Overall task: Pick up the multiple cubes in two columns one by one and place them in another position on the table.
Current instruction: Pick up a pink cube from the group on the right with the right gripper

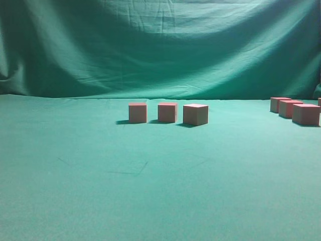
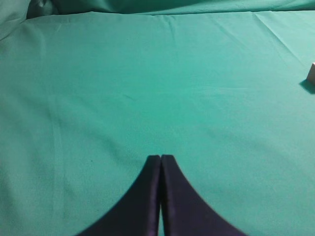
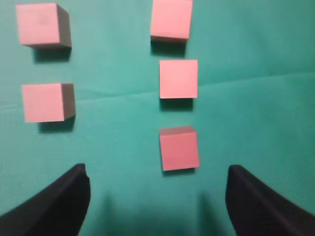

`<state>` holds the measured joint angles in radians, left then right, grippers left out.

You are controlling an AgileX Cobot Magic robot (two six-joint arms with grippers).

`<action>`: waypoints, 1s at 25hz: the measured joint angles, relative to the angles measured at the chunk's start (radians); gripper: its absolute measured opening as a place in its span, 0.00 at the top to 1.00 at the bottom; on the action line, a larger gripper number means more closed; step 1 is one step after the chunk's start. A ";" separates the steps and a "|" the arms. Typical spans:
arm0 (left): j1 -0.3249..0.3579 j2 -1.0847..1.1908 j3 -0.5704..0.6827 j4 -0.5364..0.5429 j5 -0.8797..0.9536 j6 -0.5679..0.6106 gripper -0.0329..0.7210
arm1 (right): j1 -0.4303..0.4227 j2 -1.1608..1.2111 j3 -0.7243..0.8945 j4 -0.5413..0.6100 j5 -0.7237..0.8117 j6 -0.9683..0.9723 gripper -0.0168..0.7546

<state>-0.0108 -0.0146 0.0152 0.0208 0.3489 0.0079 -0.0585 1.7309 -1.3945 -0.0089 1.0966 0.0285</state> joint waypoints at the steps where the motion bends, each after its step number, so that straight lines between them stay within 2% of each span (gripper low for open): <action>1: 0.000 0.000 0.000 0.000 0.000 0.000 0.96 | -0.008 0.000 0.032 0.000 -0.029 -0.002 0.24; 10: 0.000 0.000 0.000 0.000 0.000 0.000 0.96 | -0.035 0.034 0.172 -0.002 -0.214 -0.040 0.24; 24: 0.000 0.000 0.000 0.000 0.000 0.000 0.96 | -0.036 0.174 0.181 -0.006 -0.284 -0.094 0.24; 25: 0.000 0.000 0.000 0.000 0.000 0.000 0.96 | -0.036 0.177 0.181 -0.006 -0.286 -0.094 0.32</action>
<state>-0.0108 -0.0146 0.0152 0.0208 0.3489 0.0079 -0.0948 1.9077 -1.2131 -0.0150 0.8105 -0.0653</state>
